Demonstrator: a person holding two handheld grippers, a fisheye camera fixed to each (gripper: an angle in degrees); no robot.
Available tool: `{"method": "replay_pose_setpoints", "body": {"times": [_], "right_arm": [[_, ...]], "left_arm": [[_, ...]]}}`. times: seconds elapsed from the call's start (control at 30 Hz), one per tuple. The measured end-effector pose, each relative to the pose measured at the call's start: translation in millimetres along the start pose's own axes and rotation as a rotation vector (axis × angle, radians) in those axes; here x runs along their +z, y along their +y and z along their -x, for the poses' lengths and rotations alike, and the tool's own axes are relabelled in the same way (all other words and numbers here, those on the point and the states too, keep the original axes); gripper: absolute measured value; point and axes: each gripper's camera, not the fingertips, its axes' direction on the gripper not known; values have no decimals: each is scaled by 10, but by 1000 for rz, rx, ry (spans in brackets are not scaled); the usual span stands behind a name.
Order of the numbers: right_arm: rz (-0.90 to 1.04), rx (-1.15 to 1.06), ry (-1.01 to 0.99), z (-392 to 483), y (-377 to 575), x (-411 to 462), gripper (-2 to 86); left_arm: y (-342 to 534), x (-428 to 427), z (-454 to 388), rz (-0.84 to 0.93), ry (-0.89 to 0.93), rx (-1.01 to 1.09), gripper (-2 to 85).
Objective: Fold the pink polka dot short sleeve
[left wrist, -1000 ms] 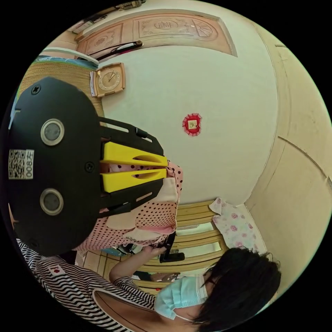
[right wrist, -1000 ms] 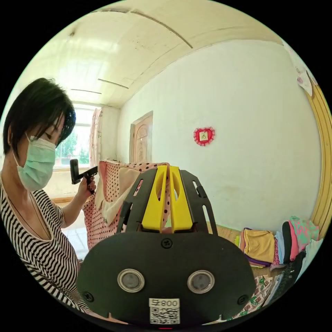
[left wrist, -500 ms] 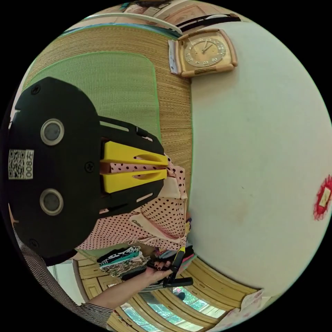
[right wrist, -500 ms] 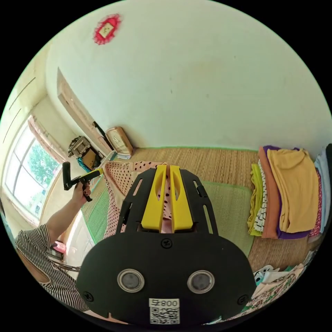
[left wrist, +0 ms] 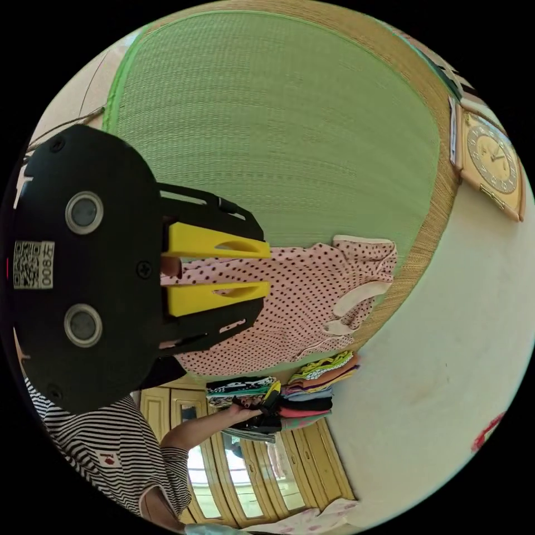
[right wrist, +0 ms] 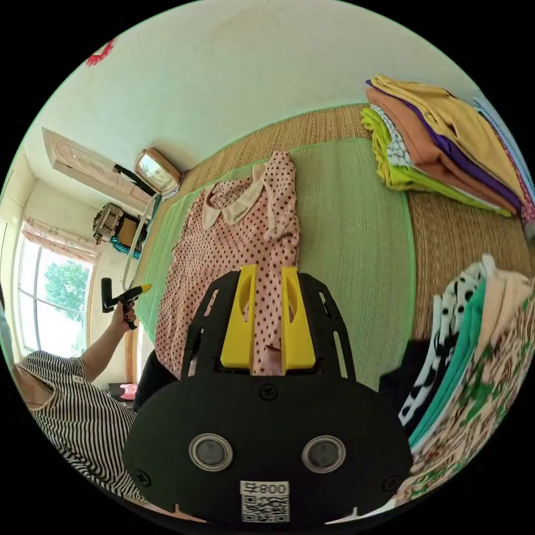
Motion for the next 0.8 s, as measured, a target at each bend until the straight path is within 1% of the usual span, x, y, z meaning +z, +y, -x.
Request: {"method": "replay_pose_setpoints", "body": {"times": [0.07,0.17,0.3,0.47,0.53,0.67,0.8], "right_arm": [[40,15,24,62,340,-88,79],[119,82,13,130,836,-125,82],[127,201,-89,191,1253,-110,89],[146,239,-146,281,1169,9,88],[149,236,-104,341,1089,23,80],[172,264,-125,363,929,72,27],[152,219,-122,485,778,-108,7]], "left_arm": [[358,-13,162,84,40,-69,86],[623,50,277,168,60,-125,104],[612,125,421,179,128,-177,115],[216,305,631,181,163,-186,95],[79,370,669,191,161,-175,77],[-193,542,774,237,151,-196,24],[-380,475,870,176,234,-206,13]]}}
